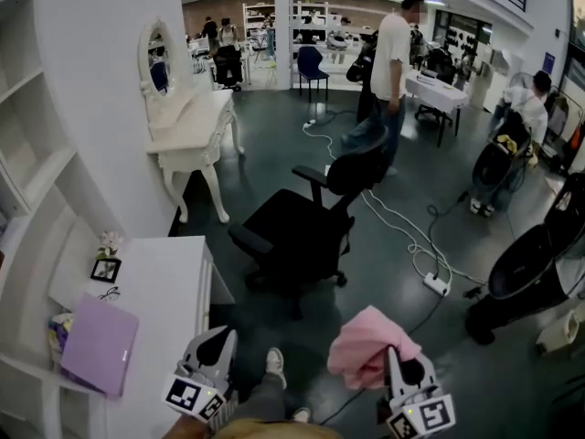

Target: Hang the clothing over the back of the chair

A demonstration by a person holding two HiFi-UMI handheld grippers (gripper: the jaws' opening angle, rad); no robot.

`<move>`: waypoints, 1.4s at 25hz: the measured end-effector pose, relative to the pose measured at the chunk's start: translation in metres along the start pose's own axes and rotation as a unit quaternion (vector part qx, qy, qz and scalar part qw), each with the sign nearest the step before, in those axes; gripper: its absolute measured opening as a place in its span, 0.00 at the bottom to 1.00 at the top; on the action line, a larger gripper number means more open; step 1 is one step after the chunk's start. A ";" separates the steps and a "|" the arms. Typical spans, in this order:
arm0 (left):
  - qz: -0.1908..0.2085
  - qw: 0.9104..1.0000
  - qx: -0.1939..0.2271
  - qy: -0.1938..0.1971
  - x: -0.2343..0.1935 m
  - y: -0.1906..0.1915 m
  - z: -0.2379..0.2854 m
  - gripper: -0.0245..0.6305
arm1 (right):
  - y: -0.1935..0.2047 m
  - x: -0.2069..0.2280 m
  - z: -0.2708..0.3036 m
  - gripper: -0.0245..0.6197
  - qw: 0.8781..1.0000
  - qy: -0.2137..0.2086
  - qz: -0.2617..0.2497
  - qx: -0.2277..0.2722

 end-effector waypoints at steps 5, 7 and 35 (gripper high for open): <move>-0.020 1.000 -0.001 0.013 -0.036 0.017 0.056 0.04 | -0.003 0.012 0.053 0.09 1.000 0.014 -0.001 -0.010; -0.024 0.999 -0.001 0.021 -0.058 0.019 0.088 0.04 | -0.005 0.017 0.082 0.09 1.000 0.020 0.000 -0.019; -0.070 0.991 0.009 0.115 -0.270 0.035 0.395 0.04 | -0.059 0.085 0.378 0.10 0.994 0.094 -0.033 -0.050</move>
Point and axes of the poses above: the fingertips, and each gripper's own axes: z forward along the fingers, x to its right, y out of its underside, the point moved 8 cm from there along -z, backward along the fingers, and after that the axes turned 4 degrees about y, right-handed, at the moved point
